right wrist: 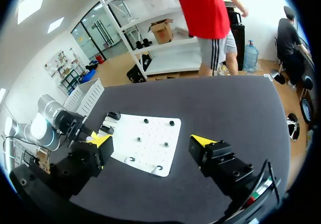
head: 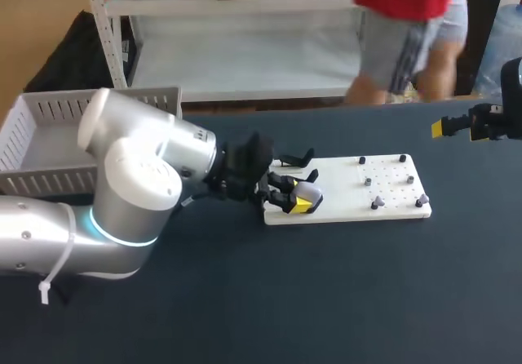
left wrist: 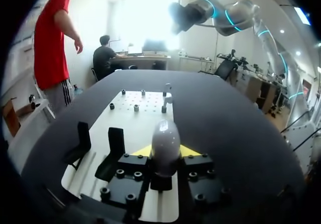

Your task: Pick up each earbud case from the left stands, insert the matching earbuds, close the lid, and place the case in the box.

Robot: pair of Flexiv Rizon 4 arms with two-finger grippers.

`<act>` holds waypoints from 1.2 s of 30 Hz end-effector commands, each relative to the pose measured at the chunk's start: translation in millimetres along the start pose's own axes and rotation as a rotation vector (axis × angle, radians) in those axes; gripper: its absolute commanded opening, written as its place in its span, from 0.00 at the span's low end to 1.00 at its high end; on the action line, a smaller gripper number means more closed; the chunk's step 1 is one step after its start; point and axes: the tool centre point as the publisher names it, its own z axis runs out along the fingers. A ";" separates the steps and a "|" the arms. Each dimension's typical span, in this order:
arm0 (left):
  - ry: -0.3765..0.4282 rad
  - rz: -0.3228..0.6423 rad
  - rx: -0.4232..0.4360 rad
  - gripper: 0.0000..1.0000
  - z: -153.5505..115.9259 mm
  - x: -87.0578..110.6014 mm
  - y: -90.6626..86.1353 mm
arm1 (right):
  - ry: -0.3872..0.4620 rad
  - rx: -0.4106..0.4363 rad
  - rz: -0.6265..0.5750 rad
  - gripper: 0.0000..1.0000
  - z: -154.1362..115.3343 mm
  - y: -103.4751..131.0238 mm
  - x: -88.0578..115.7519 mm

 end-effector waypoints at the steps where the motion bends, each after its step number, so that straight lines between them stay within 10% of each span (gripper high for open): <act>1: -0.021 0.004 -0.020 0.00 -12.4 -6.4 -7.0 | 0.000 0.000 0.000 1.00 0.0 0.0 0.0; 21: -0.060 0.006 -0.100 0.00 -60.9 -62.3 -23.1 | 0.000 0.000 0.000 1.00 0.0 0.0 0.0; 36: -0.286 0.079 -0.185 0.00 -81.1 -105.2 -29.6 | 0.000 0.000 0.000 1.00 0.0 0.0 0.0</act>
